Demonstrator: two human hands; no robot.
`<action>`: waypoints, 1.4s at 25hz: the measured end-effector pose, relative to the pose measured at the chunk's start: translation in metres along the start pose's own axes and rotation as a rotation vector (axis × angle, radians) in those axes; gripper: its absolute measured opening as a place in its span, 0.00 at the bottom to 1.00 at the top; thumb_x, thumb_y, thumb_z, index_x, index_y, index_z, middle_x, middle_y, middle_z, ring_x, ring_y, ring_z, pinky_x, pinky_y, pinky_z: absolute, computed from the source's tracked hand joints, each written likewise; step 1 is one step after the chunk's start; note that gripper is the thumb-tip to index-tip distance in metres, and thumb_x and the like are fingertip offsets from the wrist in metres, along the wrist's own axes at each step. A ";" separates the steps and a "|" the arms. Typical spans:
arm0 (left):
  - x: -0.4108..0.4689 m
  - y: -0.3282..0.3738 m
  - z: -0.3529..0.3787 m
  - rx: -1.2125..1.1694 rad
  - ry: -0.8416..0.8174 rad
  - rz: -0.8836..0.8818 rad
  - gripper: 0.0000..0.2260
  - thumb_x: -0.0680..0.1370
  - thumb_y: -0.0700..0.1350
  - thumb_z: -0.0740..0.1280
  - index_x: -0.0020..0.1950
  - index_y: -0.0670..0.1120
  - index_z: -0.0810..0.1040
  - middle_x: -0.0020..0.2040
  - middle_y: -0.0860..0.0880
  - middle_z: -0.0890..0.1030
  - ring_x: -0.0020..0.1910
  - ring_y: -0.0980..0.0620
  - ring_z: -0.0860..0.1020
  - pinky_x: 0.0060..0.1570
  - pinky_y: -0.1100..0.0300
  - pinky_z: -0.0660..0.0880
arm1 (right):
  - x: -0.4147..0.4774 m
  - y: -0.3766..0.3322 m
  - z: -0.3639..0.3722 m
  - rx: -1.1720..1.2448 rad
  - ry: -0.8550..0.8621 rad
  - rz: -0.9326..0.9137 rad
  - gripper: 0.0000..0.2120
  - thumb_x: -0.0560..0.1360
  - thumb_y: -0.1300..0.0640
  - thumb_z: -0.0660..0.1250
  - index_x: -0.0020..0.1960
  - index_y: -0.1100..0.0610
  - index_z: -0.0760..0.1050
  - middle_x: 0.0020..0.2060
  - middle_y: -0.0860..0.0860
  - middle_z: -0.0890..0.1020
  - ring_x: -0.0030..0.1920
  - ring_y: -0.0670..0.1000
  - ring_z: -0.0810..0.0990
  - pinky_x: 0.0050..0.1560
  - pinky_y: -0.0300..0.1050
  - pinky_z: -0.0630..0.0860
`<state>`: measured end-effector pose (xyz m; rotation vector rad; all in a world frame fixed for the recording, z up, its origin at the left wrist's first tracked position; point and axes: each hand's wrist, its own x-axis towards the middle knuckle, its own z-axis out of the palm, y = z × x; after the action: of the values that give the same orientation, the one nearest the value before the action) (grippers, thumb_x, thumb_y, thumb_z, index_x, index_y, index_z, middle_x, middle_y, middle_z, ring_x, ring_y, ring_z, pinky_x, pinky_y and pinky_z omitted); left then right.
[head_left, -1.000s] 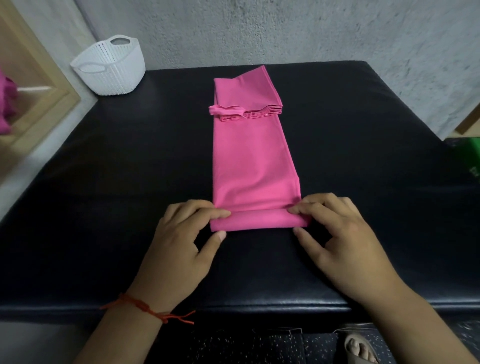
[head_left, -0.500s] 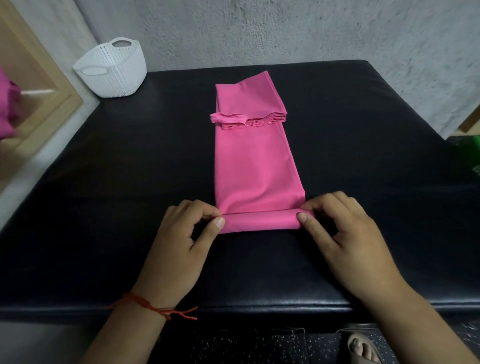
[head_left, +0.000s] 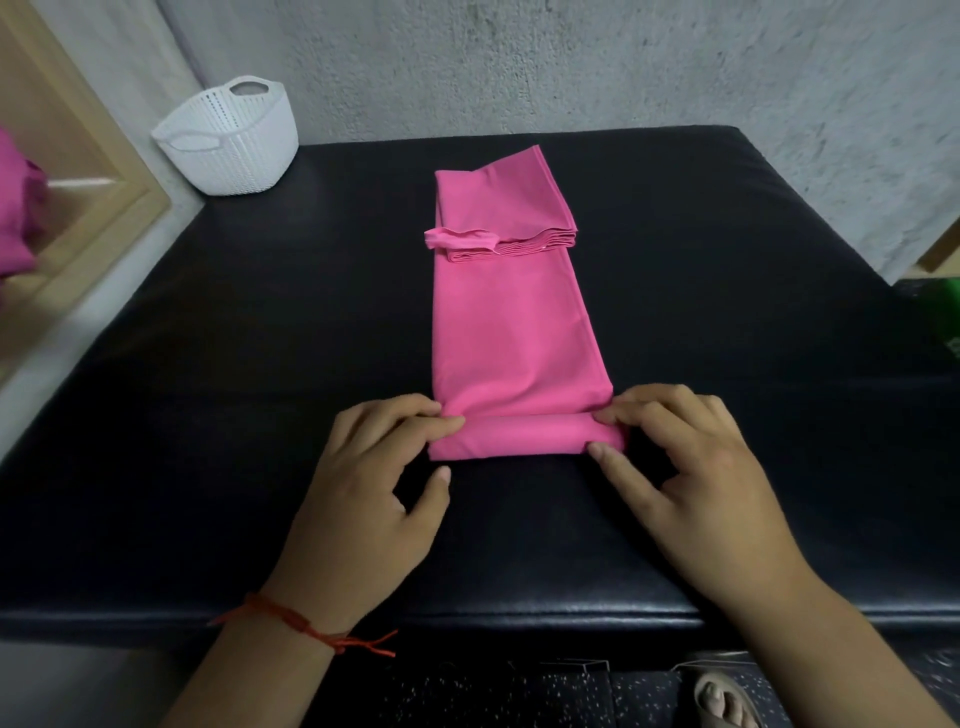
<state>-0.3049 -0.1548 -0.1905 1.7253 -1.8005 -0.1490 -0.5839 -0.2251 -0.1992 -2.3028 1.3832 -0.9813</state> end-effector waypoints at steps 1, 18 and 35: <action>0.000 -0.002 0.001 0.014 -0.016 -0.007 0.20 0.77 0.43 0.73 0.68 0.57 0.80 0.66 0.63 0.73 0.70 0.58 0.67 0.71 0.69 0.61 | 0.000 0.001 0.001 -0.024 -0.016 0.003 0.15 0.77 0.50 0.76 0.63 0.48 0.83 0.60 0.38 0.77 0.57 0.48 0.74 0.61 0.32 0.68; 0.005 -0.002 -0.003 -0.121 -0.123 -0.168 0.12 0.82 0.60 0.60 0.60 0.59 0.77 0.54 0.64 0.77 0.59 0.61 0.72 0.62 0.55 0.70 | 0.005 -0.013 -0.008 0.148 -0.066 0.199 0.07 0.79 0.39 0.68 0.54 0.39 0.75 0.52 0.33 0.78 0.50 0.42 0.77 0.48 0.41 0.72; 0.006 0.009 0.001 -0.003 0.037 0.163 0.14 0.78 0.33 0.65 0.50 0.51 0.83 0.53 0.59 0.77 0.56 0.54 0.74 0.55 0.51 0.73 | 0.008 -0.018 -0.002 0.106 0.075 0.187 0.07 0.77 0.46 0.74 0.50 0.46 0.77 0.43 0.40 0.78 0.47 0.46 0.78 0.45 0.44 0.73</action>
<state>-0.3127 -0.1593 -0.1853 1.5606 -1.9031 -0.0511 -0.5707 -0.2232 -0.1846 -2.0374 1.5062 -1.0640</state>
